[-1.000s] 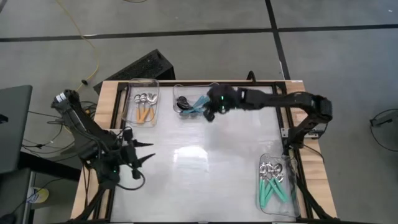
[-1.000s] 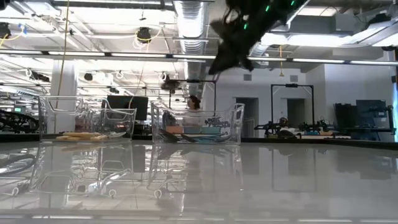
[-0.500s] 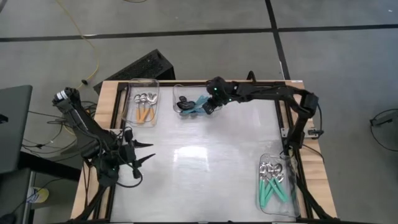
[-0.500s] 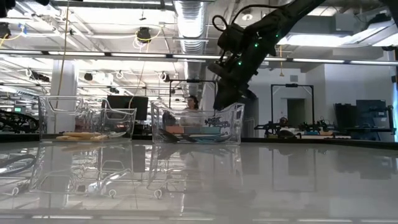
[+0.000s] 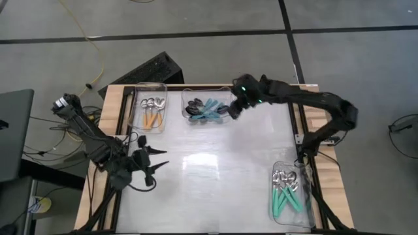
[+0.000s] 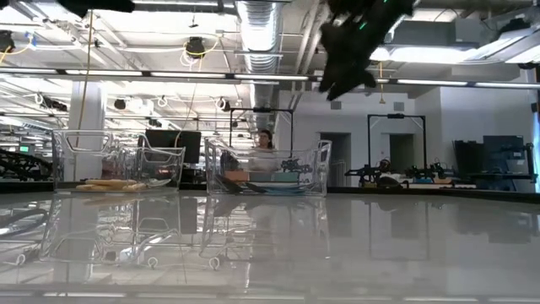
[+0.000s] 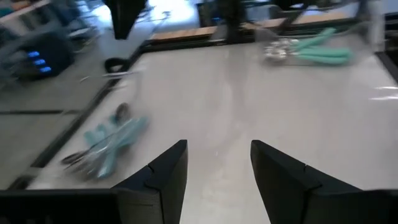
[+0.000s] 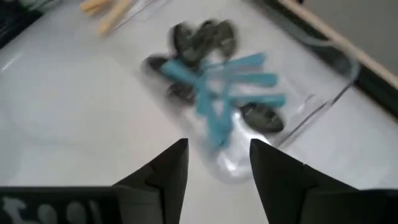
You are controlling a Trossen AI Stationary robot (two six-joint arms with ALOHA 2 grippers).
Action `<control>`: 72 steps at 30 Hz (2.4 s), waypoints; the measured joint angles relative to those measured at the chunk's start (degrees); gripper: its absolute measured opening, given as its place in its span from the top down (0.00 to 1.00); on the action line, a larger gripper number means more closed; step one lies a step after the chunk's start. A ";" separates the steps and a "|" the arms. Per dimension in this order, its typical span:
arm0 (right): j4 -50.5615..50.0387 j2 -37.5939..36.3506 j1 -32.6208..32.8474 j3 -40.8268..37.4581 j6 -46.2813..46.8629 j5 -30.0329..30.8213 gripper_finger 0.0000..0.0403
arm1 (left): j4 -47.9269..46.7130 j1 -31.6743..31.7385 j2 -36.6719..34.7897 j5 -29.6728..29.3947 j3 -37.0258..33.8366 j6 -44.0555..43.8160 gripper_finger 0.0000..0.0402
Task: Sort silverware by color (type)
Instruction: Return to Home Position
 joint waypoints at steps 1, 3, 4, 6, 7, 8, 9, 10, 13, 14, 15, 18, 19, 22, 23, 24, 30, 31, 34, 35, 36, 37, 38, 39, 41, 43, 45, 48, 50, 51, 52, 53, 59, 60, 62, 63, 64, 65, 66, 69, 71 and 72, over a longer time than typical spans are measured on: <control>-1.50 -1.95 1.47 -0.62 -0.82 0.00 0.52 | 4.38 1.66 0.03 2.53 -1.11 3.60 0.60; -3.67 -6.23 5.14 -2.62 -1.80 1.22 0.53 | 14.36 5.79 0.08 11.05 -3.60 11.60 0.60; -4.58 -8.65 7.38 -3.89 -1.36 3.02 0.53 | 19.60 8.03 0.08 16.09 -4.94 15.23 0.60; -4.72 -14.10 12.62 -7.38 1.20 7.93 0.54 | 27.19 12.90 0.11 26.85 -6.41 21.68 0.60; -4.66 -16.96 15.39 -9.64 2.76 10.90 0.55 | 29.27 15.29 0.10 31.14 -6.42 24.21 0.60; -4.45 -19.81 18.63 -12.17 4.71 14.03 0.55 | 30.00 17.50 -0.20 34.49 -5.98 26.34 0.60; -3.55 -22.68 22.06 -14.89 6.93 17.07 0.55 | 29.86 19.74 -0.72 36.74 -5.18 28.08 0.60; -2.22 -25.39 25.25 -17.89 9.41 20.05 0.56 | 29.41 21.71 -1.54 38.21 -4.12 29.42 0.60; 5.28 -33.01 34.55 -27.95 16.01 27.35 0.56 | 27.39 26.58 -5.71 41.18 -2.11 32.30 0.60; 8.81 -35.23 37.22 -31.28 17.11 29.35 0.57 | 26.40 27.85 -7.45 41.92 -1.97 32.85 0.60; 12.88 -37.35 39.46 -34.76 17.42 31.27 0.57 | 24.62 28.91 -9.43 42.45 -1.96 33.17 0.60; 25.43 -42.10 44.40 -44.11 14.56 36.77 0.58 | 16.65 30.99 -15.72 42.82 -2.02 32.17 0.60; 29.63 -43.39 45.16 -46.91 12.34 37.86 0.58 | 15.01 31.38 -18.02 42.79 -2.45 31.39 0.60; 42.48 -46.45 44.98 -54.13 5.24 38.45 0.59 | 15.47 31.61 -24.97 42.56 -6.97 28.94 0.60; 46.23 -47.37 44.15 -56.34 3.17 37.07 0.59 | 16.69 31.60 -27.08 42.31 -9.11 28.37 0.60; 50.05 -48.15 42.90 -58.33 1.40 34.97 0.59 | 17.86 31.59 -29.38 41.60 -11.33 27.73 0.60; 59.19 -54.20 31.62 -65.81 -2.07 21.53 0.59 | 22.68 31.60 -42.52 33.26 -23.74 24.93 0.60; 58.70 -55.19 29.62 -66.39 -1.73 19.86 0.59 | 22.23 31.59 -44.52 32.70 -24.68 24.49 0.60; 55.77 -57.97 24.86 -66.57 -0.96 13.62 0.59 | 20.12 31.57 -50.04 32.23 -26.57 22.29 0.60; 55.06 -58.91 23.91 -66.55 -1.08 11.94 0.59 | 18.50 31.57 -51.87 32.23 -26.90 21.43 0.60; 54.17 -59.88 23.17 -66.55 -1.52 11.10 0.59 | 17.09 31.57 -53.59 32.22 -27.29 20.57 0.60; 52.98 -60.84 22.64 -66.53 -2.14 10.70 0.59 | 15.37 31.57 -55.23 32.20 -27.60 19.46 0.60; 51.73 -61.76 22.29 -66.54 -2.67 10.64 0.59 | 13.40 31.57 -56.80 32.22 -27.94 18.17 0.60; 50.83 -62.61 22.01 -66.55 -3.15 10.67 0.59 | 12.46 31.58 -57.79 32.16 -28.52 16.98 0.60; 50.07 -63.88 21.71 -66.55 -3.35 11.19 0.59 | 12.81 31.58 -57.66 31.57 -29.83 15.12 0.60; 50.06 -64.27 21.68 -66.55 -3.47 11.55 0.59 | 14.87 31.57 -57.12 31.75 -32.02 14.56 0.60; 51.60 -64.20 21.77 -67.25 -3.69 11.72 0.59 | 19.85 31.57 -56.35 31.57 -35.12 15.10 0.60; 57.12 -64.16 21.80 -70.84 -3.46 11.67 0.59 | 24.67 31.57 -56.39 31.90 -39.34 15.89 0.60; 59.67 -64.14 21.79 -73.13 -3.25 11.67 0.59 | 27.74 31.57 -56.46 32.34 -41.44 16.36 0.60; 61.16 -64.13 21.79 -74.19 -2.70 11.65 0.59 | 28.70 31.57 -56.36 33.21 -41.88 16.54 0.60; 61.50 -64.14 21.79 -74.86 -1.91 11.63 0.59 | 29.78 31.58 -56.18 34.58 -42.22 16.72 0.60; 61.44 -64.12 21.79 -74.98 -1.69 11.62 0.59 | 31.34 31.57 -55.98 36.48 -42.61 17.05 0.60; 60.31 -64.12 21.79 -74.98 -2.19 11.51 0.59 | 33.60 31.56 -55.95 43.66 -43.53 17.58 0.60; 60.34 -64.12 21.79 -75.01 -2.30 11.27 0.59 | 33.43 31.57 -55.92 45.05 -43.53 17.60 0.60; 60.38 -64.12 21.79 -75.01 -2.91 10.09 0.59 | 33.14 31.57 -55.89 47.72 -43.55 17.76 0.60; 60.40 -64.12 21.82 -75.01 -3.64 9.21 0.59 | 33.14 31.57 -55.89 48.48 -43.56 18.16 0.60; 60.40 -64.12 21.82 -75.01 -4.33 8.55 0.59 | 33.08 31.55 -55.91 48.90 -43.58 18.30 0.60; 60.35 -64.12 21.82 -75.03 -4.88 7.97 0.59 | 32.86 31.55 -55.91 49.03 -43.58 18.41 0.60; 60.34 -64.12 21.83 -75.03 -5.31 7.48 0.59 | 32.75 31.55 -55.91 49.18 -43.58 18.75 0.60; 60.05 -64.12 21.81 -75.03 -7.24 6.66 0.59 | 32.73 31.57 -55.91 49.46 -43.60 20.16 0.60; 58.78 -64.54 21.81 -75.05 -8.70 6.63 0.59 | 32.73 31.57 -55.91 49.49 -43.60 21.14 0.60; 57.91 -64.90 21.81 -75.05 -8.77 6.79 0.60 | 32.73 31.57 -55.89 49.52 -43.60 21.33 0.60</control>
